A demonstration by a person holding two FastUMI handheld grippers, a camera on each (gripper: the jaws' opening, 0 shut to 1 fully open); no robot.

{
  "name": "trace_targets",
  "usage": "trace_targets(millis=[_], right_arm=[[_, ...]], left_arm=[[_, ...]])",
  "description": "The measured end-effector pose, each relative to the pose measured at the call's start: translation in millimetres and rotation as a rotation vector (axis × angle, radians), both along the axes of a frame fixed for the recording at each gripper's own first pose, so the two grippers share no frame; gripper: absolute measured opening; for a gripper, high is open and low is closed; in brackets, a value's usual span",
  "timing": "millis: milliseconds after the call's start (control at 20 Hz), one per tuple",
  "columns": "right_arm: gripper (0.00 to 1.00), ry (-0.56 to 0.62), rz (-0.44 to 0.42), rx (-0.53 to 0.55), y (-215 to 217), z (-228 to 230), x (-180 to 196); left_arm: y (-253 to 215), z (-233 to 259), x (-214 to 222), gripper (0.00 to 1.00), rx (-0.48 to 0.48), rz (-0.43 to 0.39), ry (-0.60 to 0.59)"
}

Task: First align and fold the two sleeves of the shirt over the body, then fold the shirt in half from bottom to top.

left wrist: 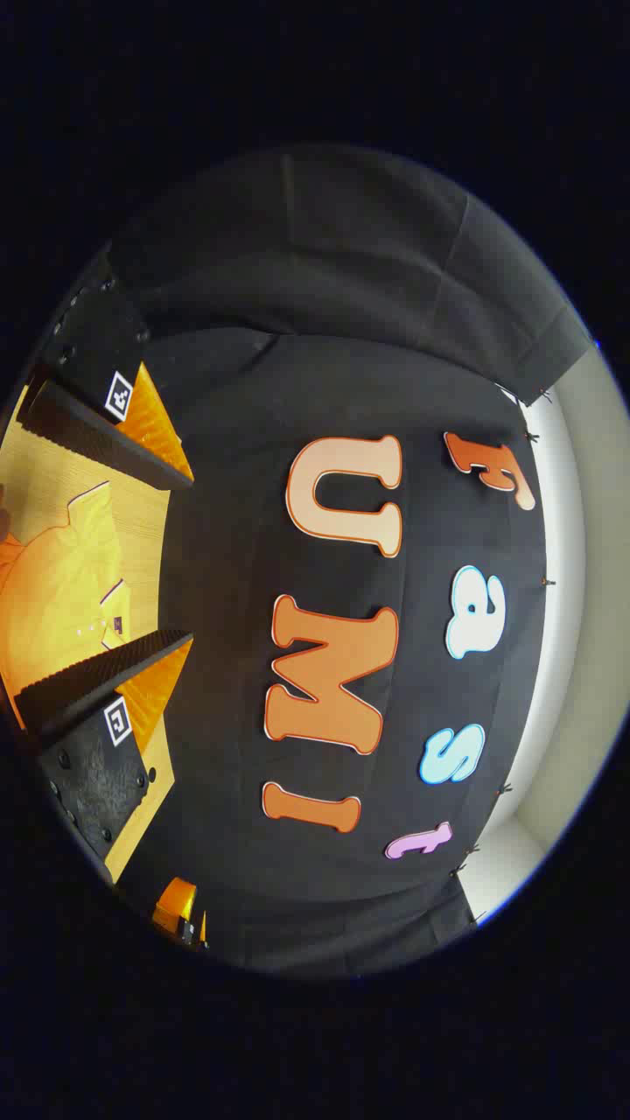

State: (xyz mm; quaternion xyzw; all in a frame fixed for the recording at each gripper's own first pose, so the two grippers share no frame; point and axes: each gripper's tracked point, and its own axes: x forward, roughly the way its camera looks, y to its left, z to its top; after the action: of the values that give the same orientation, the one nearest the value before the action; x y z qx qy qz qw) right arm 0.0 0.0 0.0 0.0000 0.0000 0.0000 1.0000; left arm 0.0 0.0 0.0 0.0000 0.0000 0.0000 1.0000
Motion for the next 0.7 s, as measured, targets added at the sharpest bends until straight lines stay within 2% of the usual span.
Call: trace_targets(millis=[50,100,300,700], right_arm=[[1.00,0.023,-0.013,-0.006,-2,-4,4],[0.98,0.055,-0.022,-0.021,-2,-10,10],[0.98,0.101,0.017,-0.055,-4,-13,34],[0.98,0.139,0.069,-0.061,-11,-21,86]], left_arm=[[3,1,6,0.98,0.002,0.007,0.002],[4,2,10,0.98,0.012,0.011,0.004],[6,15,27,0.98,0.069,0.040,-0.024],[1,9,52,0.98,0.071,0.125,-0.012]])
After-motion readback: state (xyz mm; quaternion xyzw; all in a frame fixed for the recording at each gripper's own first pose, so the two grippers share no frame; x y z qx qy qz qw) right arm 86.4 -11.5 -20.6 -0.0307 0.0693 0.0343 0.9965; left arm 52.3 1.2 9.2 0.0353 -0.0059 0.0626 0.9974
